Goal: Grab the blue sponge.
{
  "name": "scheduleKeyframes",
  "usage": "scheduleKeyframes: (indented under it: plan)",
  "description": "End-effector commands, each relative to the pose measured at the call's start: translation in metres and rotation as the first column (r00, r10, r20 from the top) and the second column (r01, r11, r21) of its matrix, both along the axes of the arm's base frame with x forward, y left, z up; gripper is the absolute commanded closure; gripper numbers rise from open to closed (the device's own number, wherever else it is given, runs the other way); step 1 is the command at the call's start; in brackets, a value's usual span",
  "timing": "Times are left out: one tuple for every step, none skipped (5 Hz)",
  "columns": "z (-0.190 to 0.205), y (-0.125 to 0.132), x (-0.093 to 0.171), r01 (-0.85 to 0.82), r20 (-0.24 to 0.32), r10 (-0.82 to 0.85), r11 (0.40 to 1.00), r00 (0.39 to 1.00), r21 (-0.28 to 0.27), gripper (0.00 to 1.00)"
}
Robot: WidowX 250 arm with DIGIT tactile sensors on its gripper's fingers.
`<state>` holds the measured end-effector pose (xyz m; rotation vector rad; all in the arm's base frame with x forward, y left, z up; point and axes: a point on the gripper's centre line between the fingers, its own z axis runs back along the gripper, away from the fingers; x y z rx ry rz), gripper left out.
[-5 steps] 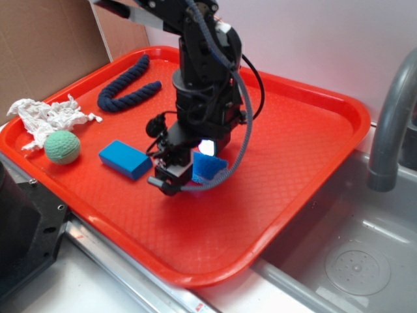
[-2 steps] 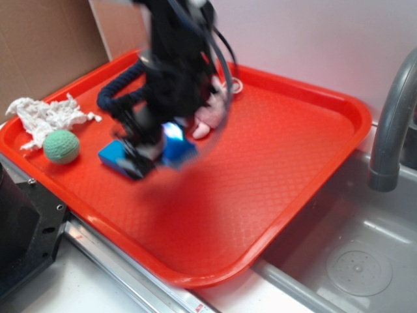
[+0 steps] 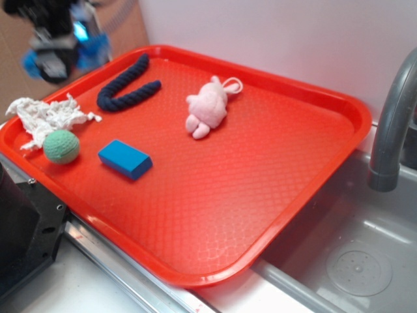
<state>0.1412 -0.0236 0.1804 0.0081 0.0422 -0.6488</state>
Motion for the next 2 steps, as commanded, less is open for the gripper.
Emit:
scheduleKeyframes:
  plan:
    - [0.029, 0.001, 0.017, -0.484, 0.084, 0.499, 0.862, 0.863, -0.153, 1.00]
    - [0.014, -0.007, 0.057, -0.690, 0.047, 0.691, 0.723, 0.721, -0.047, 1.00]
